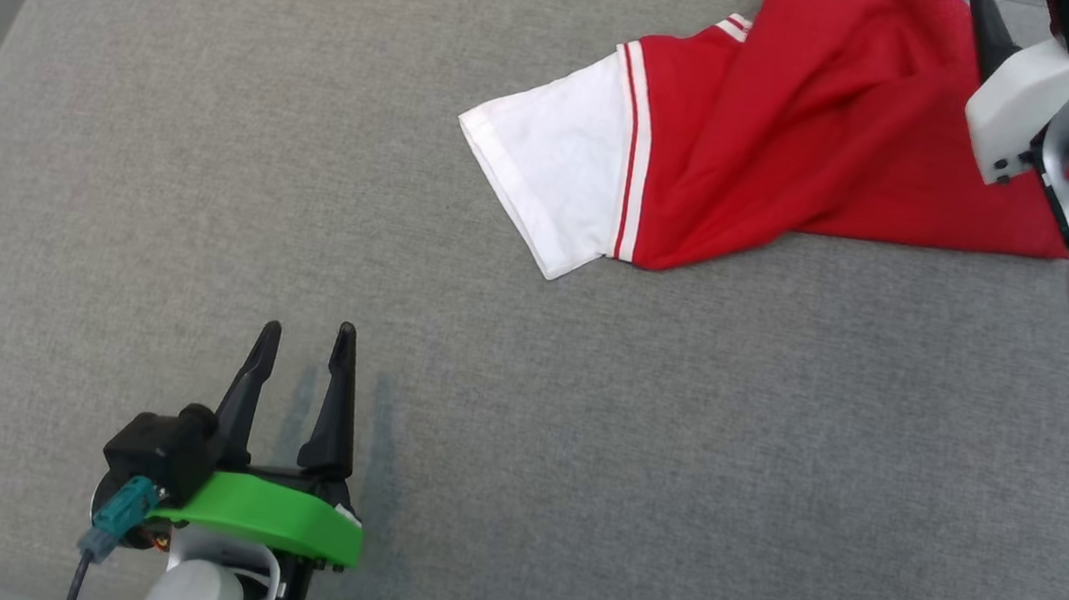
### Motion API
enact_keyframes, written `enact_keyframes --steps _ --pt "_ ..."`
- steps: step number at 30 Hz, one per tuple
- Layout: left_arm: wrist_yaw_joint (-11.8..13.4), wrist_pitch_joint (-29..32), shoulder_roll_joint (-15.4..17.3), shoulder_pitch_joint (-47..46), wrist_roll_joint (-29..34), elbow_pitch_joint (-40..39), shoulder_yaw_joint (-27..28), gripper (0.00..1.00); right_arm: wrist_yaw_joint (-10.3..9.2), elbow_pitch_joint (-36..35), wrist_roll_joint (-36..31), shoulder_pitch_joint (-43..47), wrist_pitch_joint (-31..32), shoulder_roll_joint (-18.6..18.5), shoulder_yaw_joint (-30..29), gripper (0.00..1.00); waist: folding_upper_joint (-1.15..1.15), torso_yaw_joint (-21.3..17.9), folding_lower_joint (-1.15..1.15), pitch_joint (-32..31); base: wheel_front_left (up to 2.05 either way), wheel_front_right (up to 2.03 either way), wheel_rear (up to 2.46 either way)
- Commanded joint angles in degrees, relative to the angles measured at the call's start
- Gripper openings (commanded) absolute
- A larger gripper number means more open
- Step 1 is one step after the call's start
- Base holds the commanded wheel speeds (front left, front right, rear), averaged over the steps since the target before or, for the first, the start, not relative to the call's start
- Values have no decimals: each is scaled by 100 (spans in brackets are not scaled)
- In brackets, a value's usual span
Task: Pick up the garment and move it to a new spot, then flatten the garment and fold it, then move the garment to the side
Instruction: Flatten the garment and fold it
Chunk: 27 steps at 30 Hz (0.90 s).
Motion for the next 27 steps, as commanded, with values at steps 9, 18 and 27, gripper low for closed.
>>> enact_keyframes --steps 9,18,27 --pt "-78 -2 13 48 191 53 190 100 -9 -603 1119 1392 -26 27 41 100 0 -705 0 -566 0 0 0" --pt "-115 -2 13 47 265 60 223 100 -9 -613 1737 2275 -27 1 -108 100 0 -888 0 -469 0 0 0" --pt "-141 -2 12 -202 343 57 257 100 -9 325 1982 1896 -12 -116 -443 100 0 -598 0 55 0 0 0"
